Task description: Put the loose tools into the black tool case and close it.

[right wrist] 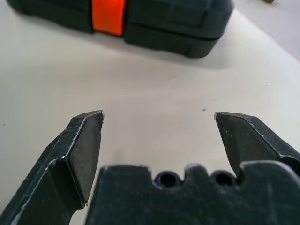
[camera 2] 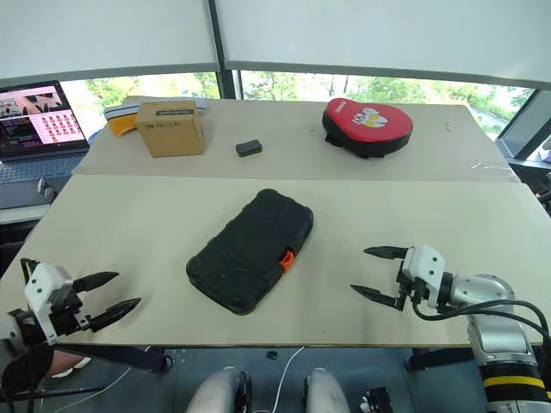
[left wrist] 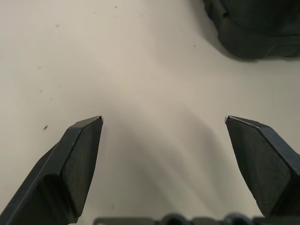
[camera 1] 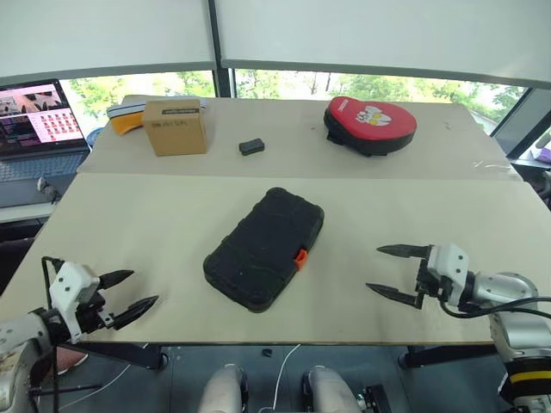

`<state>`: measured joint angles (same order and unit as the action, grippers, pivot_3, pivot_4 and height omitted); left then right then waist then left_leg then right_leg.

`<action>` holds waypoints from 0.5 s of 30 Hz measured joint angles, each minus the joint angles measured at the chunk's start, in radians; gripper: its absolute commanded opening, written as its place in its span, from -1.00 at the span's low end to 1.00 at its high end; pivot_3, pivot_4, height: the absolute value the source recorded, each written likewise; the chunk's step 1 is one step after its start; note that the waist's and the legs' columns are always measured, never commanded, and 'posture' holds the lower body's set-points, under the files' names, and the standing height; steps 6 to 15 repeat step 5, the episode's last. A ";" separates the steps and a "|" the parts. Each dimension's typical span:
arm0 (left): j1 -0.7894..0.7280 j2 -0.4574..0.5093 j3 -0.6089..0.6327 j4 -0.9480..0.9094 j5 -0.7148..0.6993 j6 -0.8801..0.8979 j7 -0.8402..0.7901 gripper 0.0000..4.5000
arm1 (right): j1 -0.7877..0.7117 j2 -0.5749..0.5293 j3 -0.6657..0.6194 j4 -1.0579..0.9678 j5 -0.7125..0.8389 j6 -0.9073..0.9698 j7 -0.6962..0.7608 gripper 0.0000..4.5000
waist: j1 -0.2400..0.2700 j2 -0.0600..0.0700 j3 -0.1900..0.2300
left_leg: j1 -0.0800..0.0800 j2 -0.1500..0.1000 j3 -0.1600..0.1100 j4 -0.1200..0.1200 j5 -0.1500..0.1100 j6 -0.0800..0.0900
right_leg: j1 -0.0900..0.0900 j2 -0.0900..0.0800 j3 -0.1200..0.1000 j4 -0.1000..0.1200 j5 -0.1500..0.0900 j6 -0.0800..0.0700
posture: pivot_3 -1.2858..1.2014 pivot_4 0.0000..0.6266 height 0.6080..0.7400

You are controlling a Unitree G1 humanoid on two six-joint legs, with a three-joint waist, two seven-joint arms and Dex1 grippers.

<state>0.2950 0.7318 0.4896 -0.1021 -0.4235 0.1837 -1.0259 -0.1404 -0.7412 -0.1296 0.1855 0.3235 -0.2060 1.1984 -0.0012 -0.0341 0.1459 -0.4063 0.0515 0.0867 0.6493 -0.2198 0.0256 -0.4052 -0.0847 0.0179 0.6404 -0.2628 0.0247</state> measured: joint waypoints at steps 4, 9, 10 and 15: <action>0.016 -0.038 0.001 -0.027 0.017 -0.050 0.049 1.00 | -0.023 -0.001 -0.002 0.044 -0.002 -0.041 0.019 0.98 | 0.003 0.000 0.000 | 0.000 -0.001 0.000 -0.001 0.000 0.000 | 0.000 -0.001 -0.001 0.000 0.000 0.000 | 0.03 -0.52 1.00; 0.018 -0.038 0.002 -0.031 0.023 -0.053 0.060 1.00 | -0.024 -0.001 -0.002 0.051 -0.002 -0.049 0.023 0.98 | 0.003 0.000 0.000 | 0.000 -0.001 0.000 -0.001 0.000 0.000 | 0.000 -0.001 -0.001 0.000 0.000 0.000 | 0.03 -0.52 1.00; 0.018 -0.038 0.002 -0.031 0.023 -0.053 0.060 1.00 | -0.024 -0.001 -0.002 0.051 -0.002 -0.049 0.023 0.98 | 0.003 0.000 0.000 | 0.000 -0.001 0.000 -0.001 0.000 0.000 | 0.000 -0.001 -0.001 0.000 0.000 0.000 | 0.03 -0.52 1.00; 0.018 -0.038 0.002 -0.031 0.023 -0.053 0.060 1.00 | -0.024 -0.001 -0.002 0.051 -0.002 -0.049 0.023 0.98 | 0.003 0.000 0.000 | 0.000 -0.001 0.000 -0.001 0.000 0.000 | 0.000 -0.001 -0.001 0.000 0.000 0.000 | 0.03 -0.52 1.00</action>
